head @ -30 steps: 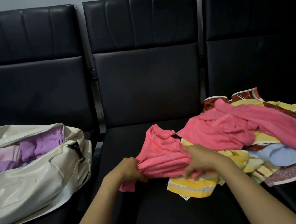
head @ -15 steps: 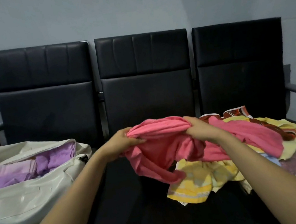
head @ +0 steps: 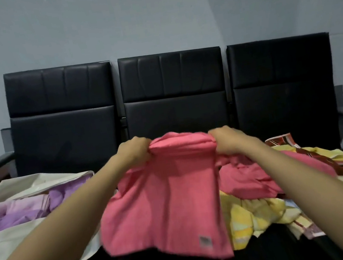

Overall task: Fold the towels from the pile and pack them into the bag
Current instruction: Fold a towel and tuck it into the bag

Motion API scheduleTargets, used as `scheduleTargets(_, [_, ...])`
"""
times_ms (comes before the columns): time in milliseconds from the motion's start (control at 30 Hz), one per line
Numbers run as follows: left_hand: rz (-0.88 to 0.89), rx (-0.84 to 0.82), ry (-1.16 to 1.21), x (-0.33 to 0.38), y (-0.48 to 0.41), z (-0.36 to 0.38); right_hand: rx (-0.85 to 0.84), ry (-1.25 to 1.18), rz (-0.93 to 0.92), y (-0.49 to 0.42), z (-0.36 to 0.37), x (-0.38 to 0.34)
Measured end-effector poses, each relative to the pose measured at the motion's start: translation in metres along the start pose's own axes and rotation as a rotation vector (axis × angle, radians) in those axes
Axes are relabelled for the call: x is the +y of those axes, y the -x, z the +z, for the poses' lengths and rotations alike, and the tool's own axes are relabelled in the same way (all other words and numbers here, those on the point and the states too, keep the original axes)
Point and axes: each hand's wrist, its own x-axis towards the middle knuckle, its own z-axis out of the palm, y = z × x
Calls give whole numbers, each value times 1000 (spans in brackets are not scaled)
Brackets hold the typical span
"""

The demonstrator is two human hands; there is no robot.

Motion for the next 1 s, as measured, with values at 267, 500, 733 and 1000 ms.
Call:
scheduleTargets(267, [-38,403,210,-5,-7,42,444,2,49,-8,18,-9])
scheduleTargets(500, [-39,-227,382,8,25,123,-264,-28,-65,9,94,23])
scheduleTargets(733, [-44,-966,278,13,46,157,-849,-84,55,35,139,31])
scheduleTargets(1000, [-130,-806,443,20,40,165,-651,-190,8,19,150,38])
